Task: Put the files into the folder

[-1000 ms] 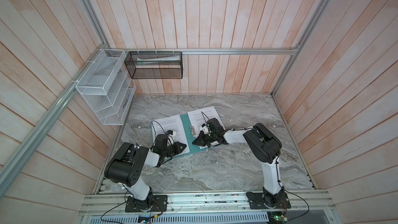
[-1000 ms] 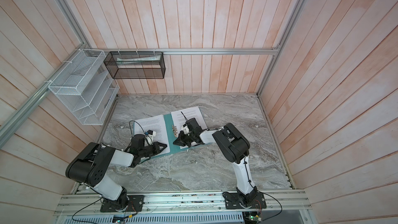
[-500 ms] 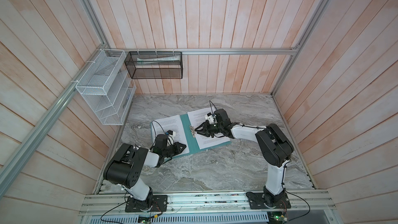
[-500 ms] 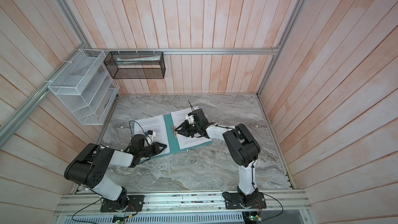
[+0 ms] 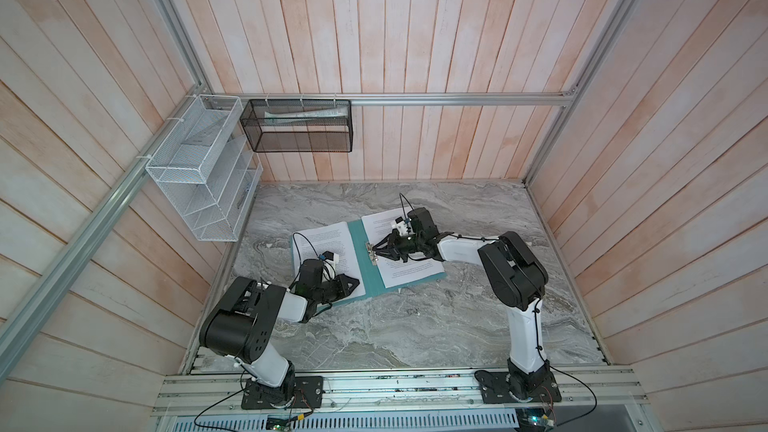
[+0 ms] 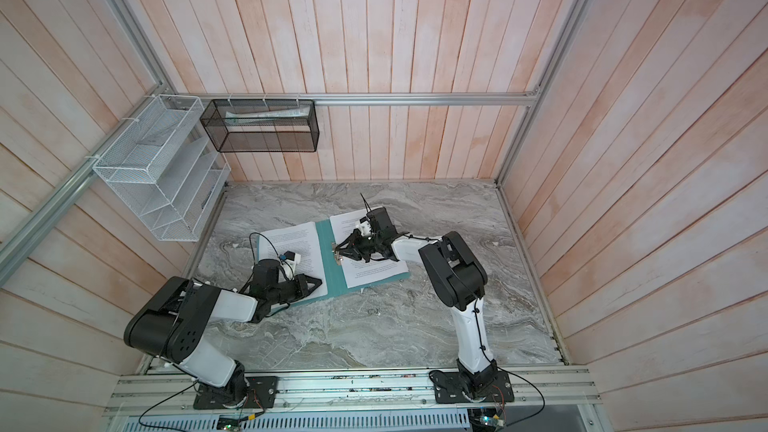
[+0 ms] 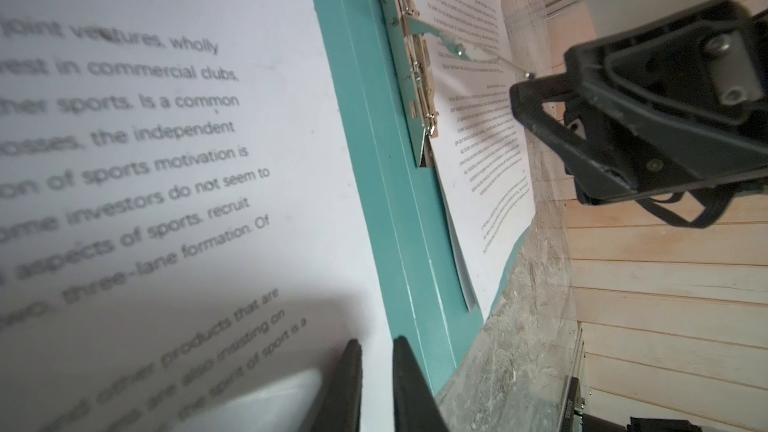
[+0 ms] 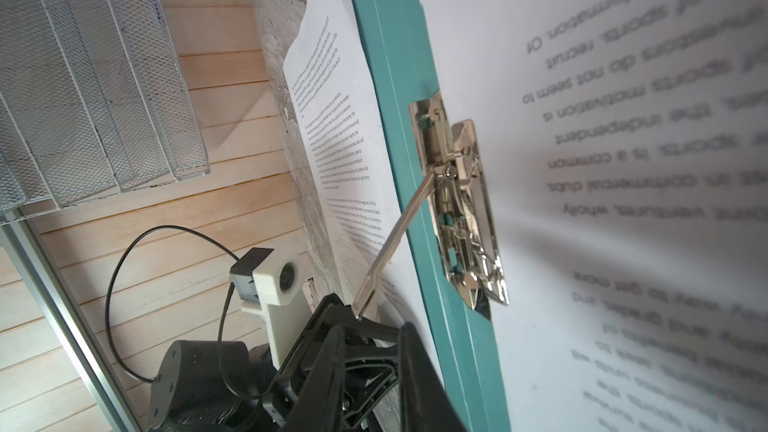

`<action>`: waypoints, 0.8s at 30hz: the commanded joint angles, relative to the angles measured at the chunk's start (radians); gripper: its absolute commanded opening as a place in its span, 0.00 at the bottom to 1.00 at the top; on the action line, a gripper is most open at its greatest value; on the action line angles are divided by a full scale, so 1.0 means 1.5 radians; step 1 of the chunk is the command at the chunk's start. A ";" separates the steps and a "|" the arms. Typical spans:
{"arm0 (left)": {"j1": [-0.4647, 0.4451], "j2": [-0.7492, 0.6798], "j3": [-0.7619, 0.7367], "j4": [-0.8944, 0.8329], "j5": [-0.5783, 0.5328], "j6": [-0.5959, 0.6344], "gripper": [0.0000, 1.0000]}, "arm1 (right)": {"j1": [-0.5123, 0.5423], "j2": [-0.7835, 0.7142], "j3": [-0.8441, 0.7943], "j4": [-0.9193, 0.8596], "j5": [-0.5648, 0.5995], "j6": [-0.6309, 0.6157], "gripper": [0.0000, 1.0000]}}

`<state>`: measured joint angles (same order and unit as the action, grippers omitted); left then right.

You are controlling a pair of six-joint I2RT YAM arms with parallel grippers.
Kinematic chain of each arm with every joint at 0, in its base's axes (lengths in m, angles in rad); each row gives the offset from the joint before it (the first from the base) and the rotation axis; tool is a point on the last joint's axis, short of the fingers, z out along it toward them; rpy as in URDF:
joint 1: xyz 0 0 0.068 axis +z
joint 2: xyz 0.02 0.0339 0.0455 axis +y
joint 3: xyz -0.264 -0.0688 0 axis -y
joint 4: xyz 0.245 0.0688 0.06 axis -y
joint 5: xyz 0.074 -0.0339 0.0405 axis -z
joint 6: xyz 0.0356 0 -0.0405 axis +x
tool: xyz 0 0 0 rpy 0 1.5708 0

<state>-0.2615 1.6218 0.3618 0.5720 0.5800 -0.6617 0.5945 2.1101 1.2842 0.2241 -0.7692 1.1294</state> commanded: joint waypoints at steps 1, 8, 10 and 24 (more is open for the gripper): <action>0.003 0.010 -0.015 -0.079 -0.022 0.015 0.18 | -0.001 0.021 0.018 0.003 -0.016 0.011 0.22; 0.003 0.011 -0.012 -0.082 -0.022 0.016 0.18 | 0.002 0.031 0.026 0.010 -0.018 0.019 0.22; 0.003 0.011 -0.012 -0.082 -0.022 0.016 0.18 | 0.004 0.030 0.025 0.014 -0.017 0.025 0.22; 0.003 0.010 -0.010 -0.087 -0.025 0.016 0.18 | 0.010 0.041 0.039 0.030 -0.022 0.039 0.22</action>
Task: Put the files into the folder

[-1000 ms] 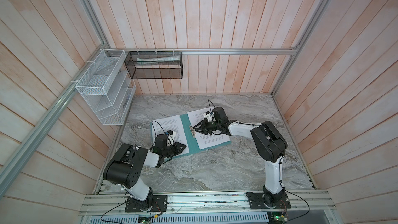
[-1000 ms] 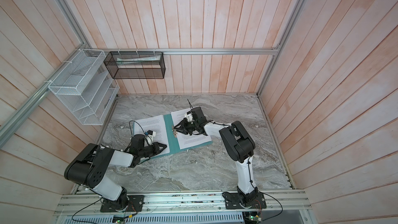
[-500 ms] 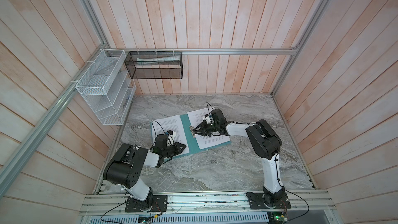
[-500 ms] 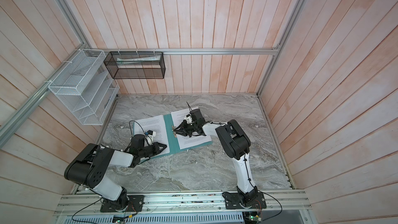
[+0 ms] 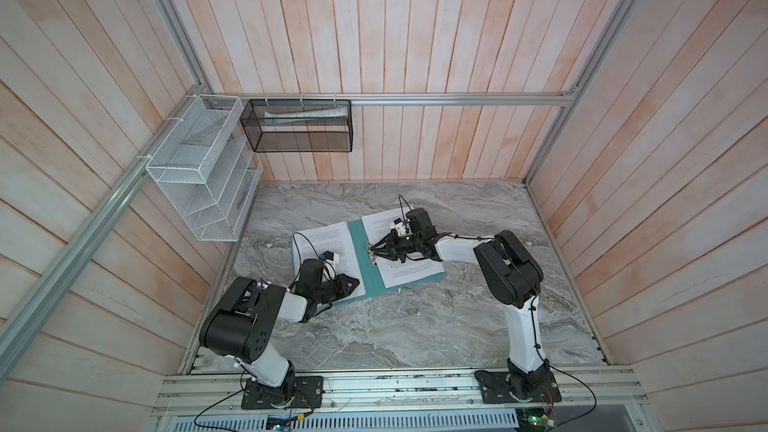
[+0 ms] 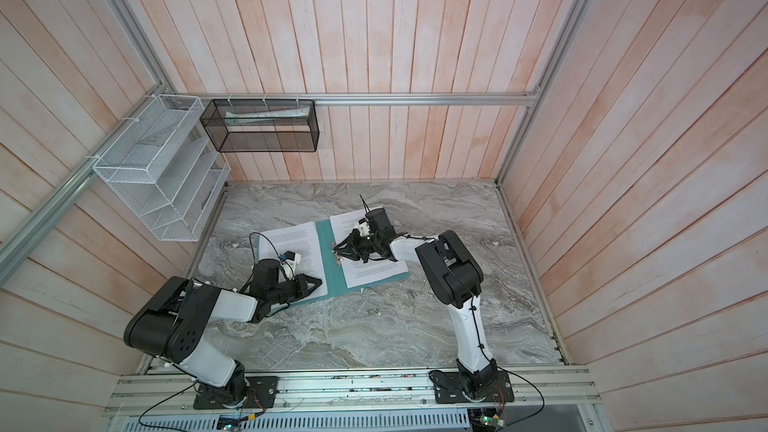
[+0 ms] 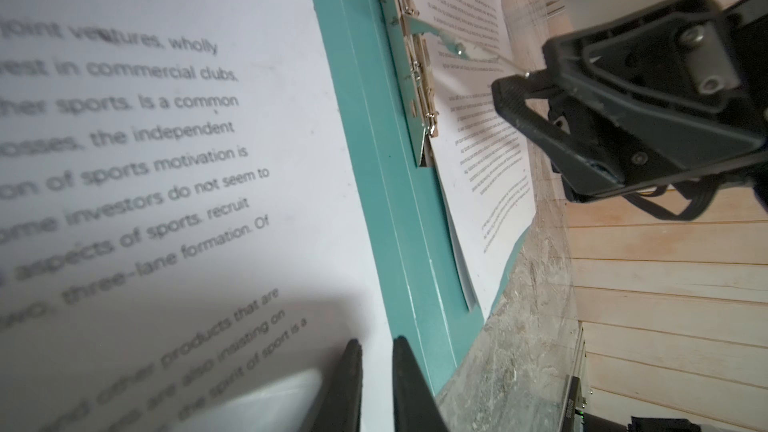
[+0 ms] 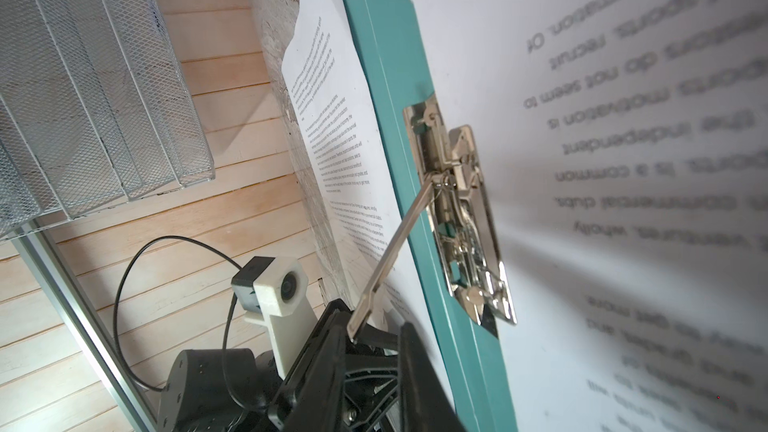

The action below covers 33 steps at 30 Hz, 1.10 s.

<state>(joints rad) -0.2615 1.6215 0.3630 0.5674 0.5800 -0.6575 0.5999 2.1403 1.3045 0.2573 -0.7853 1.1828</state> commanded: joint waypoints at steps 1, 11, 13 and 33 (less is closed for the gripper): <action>0.004 0.010 -0.011 -0.084 -0.025 0.013 0.18 | 0.007 0.022 0.027 0.006 -0.011 0.003 0.22; 0.003 0.008 -0.011 -0.087 -0.027 0.012 0.18 | 0.014 0.033 0.036 0.003 -0.015 0.002 0.19; 0.004 0.008 -0.011 -0.087 -0.027 0.012 0.18 | 0.013 0.033 0.035 0.002 -0.015 0.001 0.19; 0.004 -0.003 -0.014 -0.096 -0.032 0.011 0.18 | 0.020 0.027 0.010 0.010 -0.016 0.008 0.15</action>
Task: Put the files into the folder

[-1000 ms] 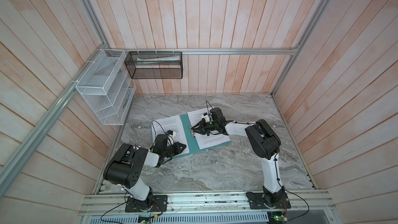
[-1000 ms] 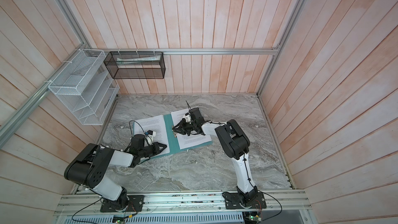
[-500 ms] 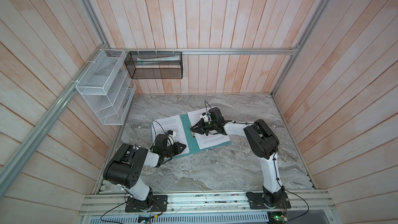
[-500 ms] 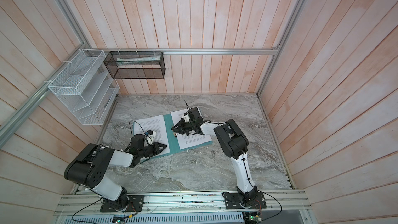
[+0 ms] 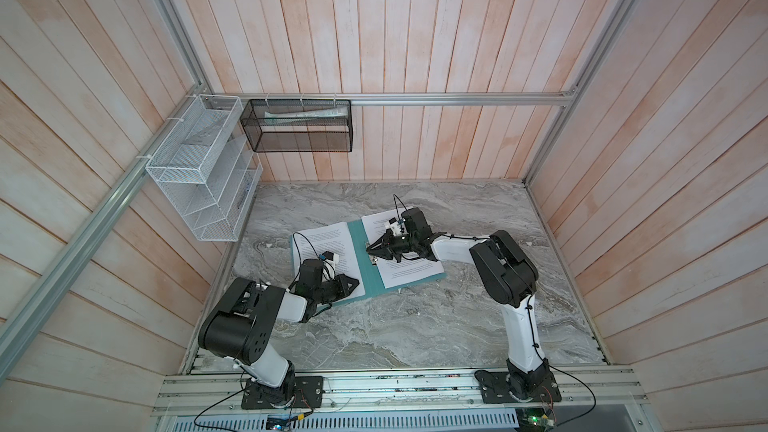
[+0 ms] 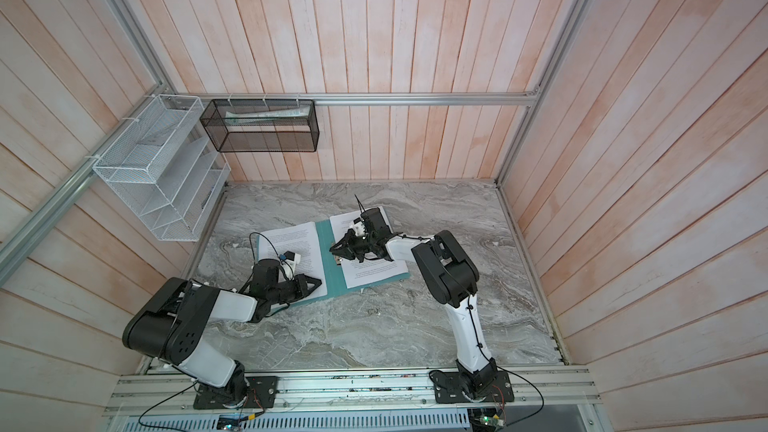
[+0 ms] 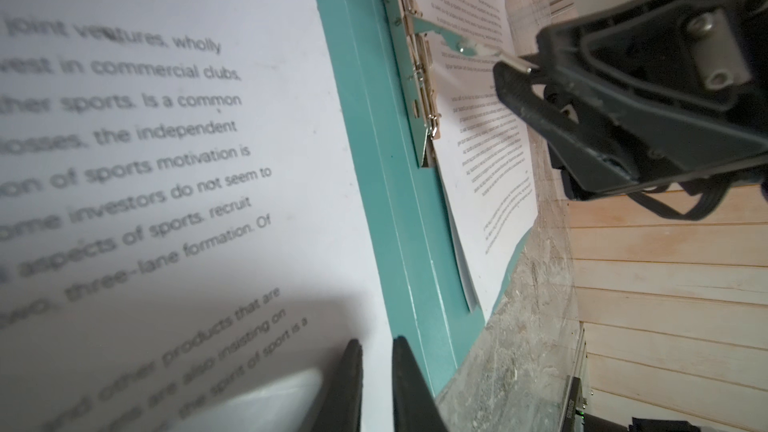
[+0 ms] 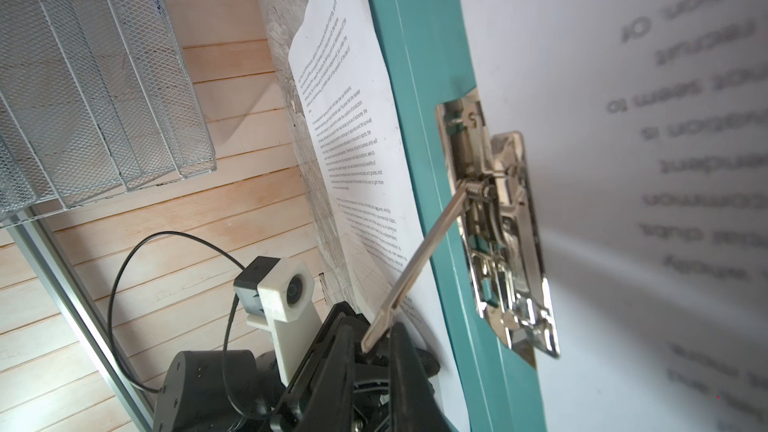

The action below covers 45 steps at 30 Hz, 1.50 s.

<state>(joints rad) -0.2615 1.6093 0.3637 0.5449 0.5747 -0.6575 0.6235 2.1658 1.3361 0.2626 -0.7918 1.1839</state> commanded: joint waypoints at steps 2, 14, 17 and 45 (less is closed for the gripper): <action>0.004 0.005 -0.014 -0.081 -0.029 0.011 0.18 | 0.005 0.007 -0.016 0.012 -0.008 0.009 0.13; 0.004 0.011 -0.011 -0.084 -0.036 0.006 0.17 | 0.003 0.001 -0.039 0.020 -0.011 0.003 0.05; 0.004 0.020 -0.009 -0.083 -0.041 0.002 0.15 | 0.001 -0.001 -0.053 0.021 -0.011 -0.004 0.00; 0.004 0.058 -0.001 -0.078 -0.045 -0.007 0.14 | -0.022 0.018 -0.129 -0.138 0.101 -0.194 0.00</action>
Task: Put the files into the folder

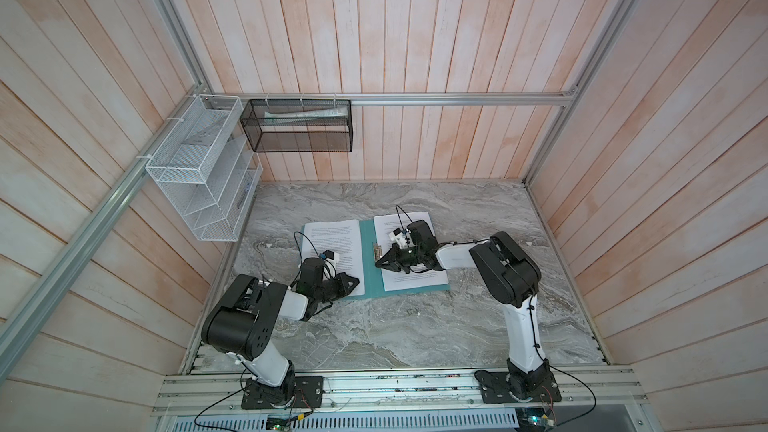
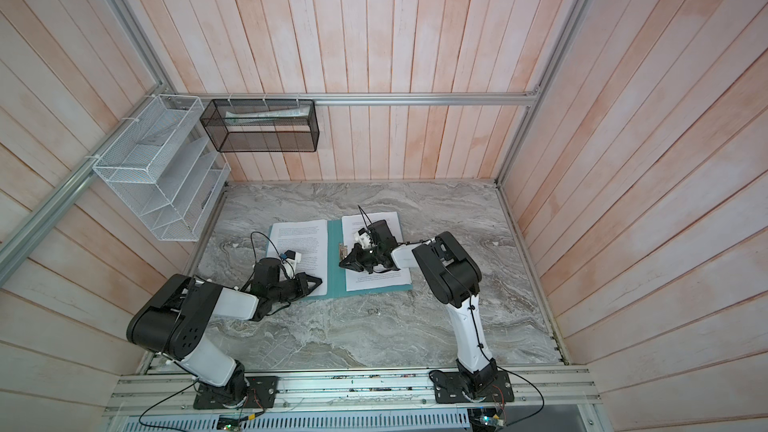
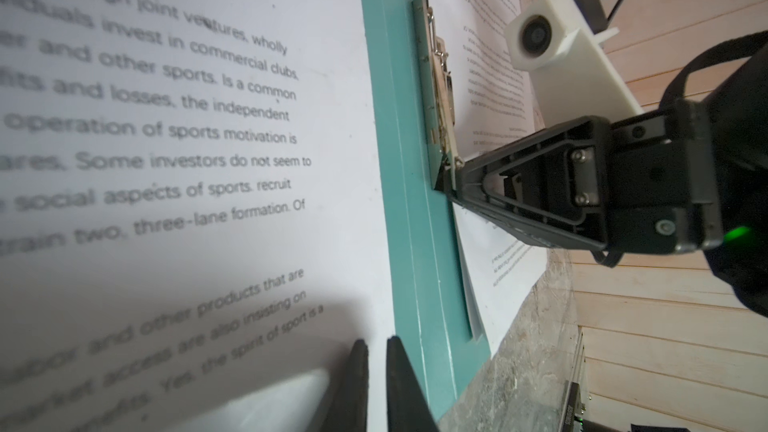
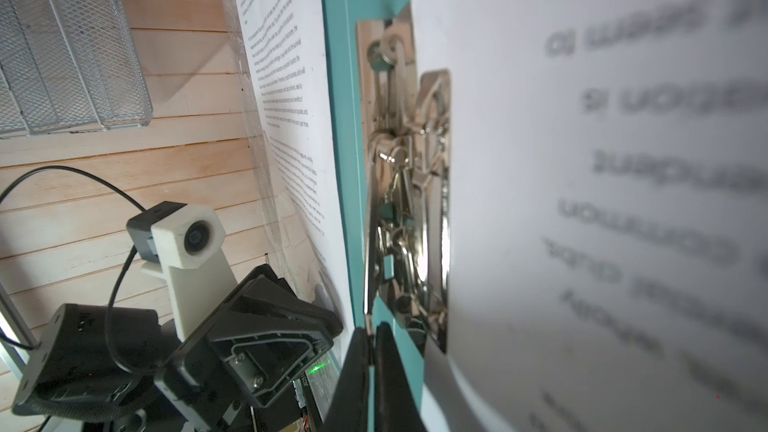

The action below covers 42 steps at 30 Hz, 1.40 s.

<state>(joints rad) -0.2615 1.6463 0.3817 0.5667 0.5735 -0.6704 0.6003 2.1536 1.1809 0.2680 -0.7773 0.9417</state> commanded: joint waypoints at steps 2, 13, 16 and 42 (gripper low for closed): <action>0.004 0.035 -0.012 -0.093 -0.044 0.002 0.14 | -0.007 0.026 -0.019 -0.164 0.106 -0.046 0.00; 0.004 0.048 -0.004 -0.096 -0.039 0.007 0.14 | 0.010 0.058 0.031 -0.251 0.151 -0.081 0.00; 0.004 0.064 0.007 -0.100 -0.033 0.013 0.13 | 0.034 0.070 0.052 -0.234 0.119 -0.077 0.00; 0.004 0.047 0.022 -0.126 -0.026 0.017 0.15 | 0.017 -0.005 -0.065 0.144 -0.037 0.210 0.00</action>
<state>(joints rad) -0.2539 1.6917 0.4290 0.5644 0.6041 -0.6655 0.6186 2.1960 1.1160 0.5915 -0.8120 1.2926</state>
